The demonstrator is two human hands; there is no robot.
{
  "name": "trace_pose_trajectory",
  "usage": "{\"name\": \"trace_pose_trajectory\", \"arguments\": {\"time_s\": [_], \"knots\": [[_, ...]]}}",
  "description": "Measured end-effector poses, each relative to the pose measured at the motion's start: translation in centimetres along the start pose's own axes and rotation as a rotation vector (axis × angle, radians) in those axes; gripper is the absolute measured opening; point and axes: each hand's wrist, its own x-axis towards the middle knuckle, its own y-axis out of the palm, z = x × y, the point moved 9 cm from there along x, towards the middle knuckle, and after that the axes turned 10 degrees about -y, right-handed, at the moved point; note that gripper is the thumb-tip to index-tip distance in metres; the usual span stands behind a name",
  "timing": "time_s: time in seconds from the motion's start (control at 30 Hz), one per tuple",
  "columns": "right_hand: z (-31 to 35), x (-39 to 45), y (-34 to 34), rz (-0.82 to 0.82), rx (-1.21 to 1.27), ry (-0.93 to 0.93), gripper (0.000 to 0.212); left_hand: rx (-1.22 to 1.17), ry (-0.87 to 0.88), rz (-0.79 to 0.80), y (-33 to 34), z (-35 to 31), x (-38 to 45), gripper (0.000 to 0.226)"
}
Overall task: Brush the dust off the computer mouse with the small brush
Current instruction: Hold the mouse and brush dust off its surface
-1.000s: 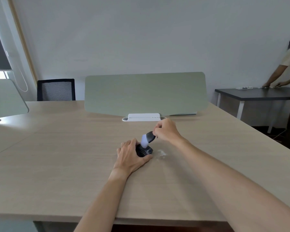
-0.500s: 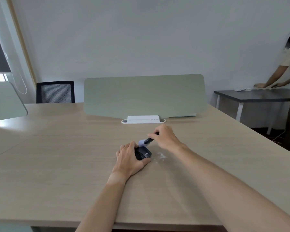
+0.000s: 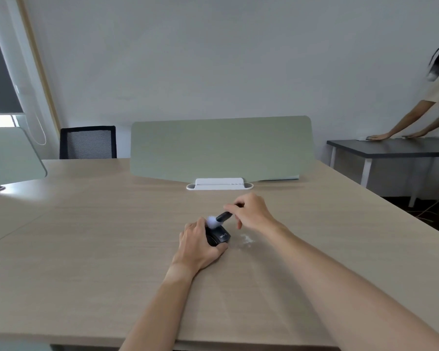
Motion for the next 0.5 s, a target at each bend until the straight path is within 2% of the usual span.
{"name": "trace_pose_trajectory", "arguments": {"time_s": [0.1, 0.2, 0.37, 0.5], "knots": [[-0.3, 0.2, 0.6, 0.094, -0.058, -0.002, 0.031, -0.011, 0.011, 0.011, 0.0, -0.2, -0.2, 0.041], [-0.8, 0.7, -0.3, 0.140, -0.064, 0.060, 0.030, -0.014, 0.003, 0.010, -0.1, -0.2, -0.2, 0.049], [0.1, 1.1, -0.9, -0.009, 0.035, 0.013, 0.037, 0.050, -0.073, 0.007, -0.2, 0.1, -0.3, 0.068], [-0.1, 0.5, 0.3, -0.041, 0.003, -0.025, 0.047, 0.020, -0.082, 0.018, -0.3, 0.1, -0.4, 0.053]]}}
